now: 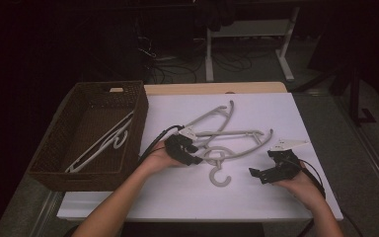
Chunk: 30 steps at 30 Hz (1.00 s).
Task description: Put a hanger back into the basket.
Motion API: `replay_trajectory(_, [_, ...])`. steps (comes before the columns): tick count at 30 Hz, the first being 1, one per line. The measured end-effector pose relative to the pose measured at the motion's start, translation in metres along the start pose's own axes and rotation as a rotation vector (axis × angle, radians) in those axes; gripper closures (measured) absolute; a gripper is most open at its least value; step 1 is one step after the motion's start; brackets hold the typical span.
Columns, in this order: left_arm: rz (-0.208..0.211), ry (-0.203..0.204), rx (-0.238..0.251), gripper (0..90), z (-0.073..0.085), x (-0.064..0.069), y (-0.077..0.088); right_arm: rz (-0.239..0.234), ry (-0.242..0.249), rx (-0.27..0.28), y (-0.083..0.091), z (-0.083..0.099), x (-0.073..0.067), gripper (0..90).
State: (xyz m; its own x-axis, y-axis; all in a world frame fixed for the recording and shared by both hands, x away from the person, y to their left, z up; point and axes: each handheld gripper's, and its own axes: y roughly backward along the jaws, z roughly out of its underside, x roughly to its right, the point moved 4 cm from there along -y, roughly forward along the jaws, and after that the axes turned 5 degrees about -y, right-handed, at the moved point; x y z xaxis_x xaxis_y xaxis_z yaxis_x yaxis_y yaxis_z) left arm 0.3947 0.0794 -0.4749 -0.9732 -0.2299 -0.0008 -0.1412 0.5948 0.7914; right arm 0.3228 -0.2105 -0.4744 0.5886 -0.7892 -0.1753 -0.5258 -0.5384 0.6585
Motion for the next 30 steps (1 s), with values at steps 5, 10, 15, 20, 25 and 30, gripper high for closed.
replay_trajectory(5, [-0.006,-0.025,-0.031,54.6,0.0019,0.001,-0.0052,-0.002,-0.002,0.0,-0.0001,-0.0001,0.0005,0.0])
replay_trajectory(10, [-0.028,-0.081,-0.06,62.4,-0.0011,0.0042,-0.0076,-0.006,-0.004,0.0,-0.0003,0.0,0.0011,0.0])
replay_trajectory(15, [-0.017,-0.086,-0.059,69.2,-0.0012,0.0052,-0.0079,-0.006,-0.006,0.004,0.0001,-0.0002,0.0012,0.0])
replay_trajectory(20, [-0.009,-0.101,-0.06,73.5,-0.0009,0.0061,-0.0077,-0.007,-0.006,0.004,0.0001,-0.0002,0.0007,0.0])
replay_trajectory(25, [-0.025,-0.102,-0.087,77.0,-0.0026,0.0095,-0.0073,-0.009,-0.006,0.002,0.0002,0.0002,0.0004,0.0])
replay_trajectory(30, [-0.001,-0.087,-0.079,80.3,-0.0015,0.0079,-0.0066,-0.011,-0.006,-0.003,-0.0006,0.001,0.0,0.0])
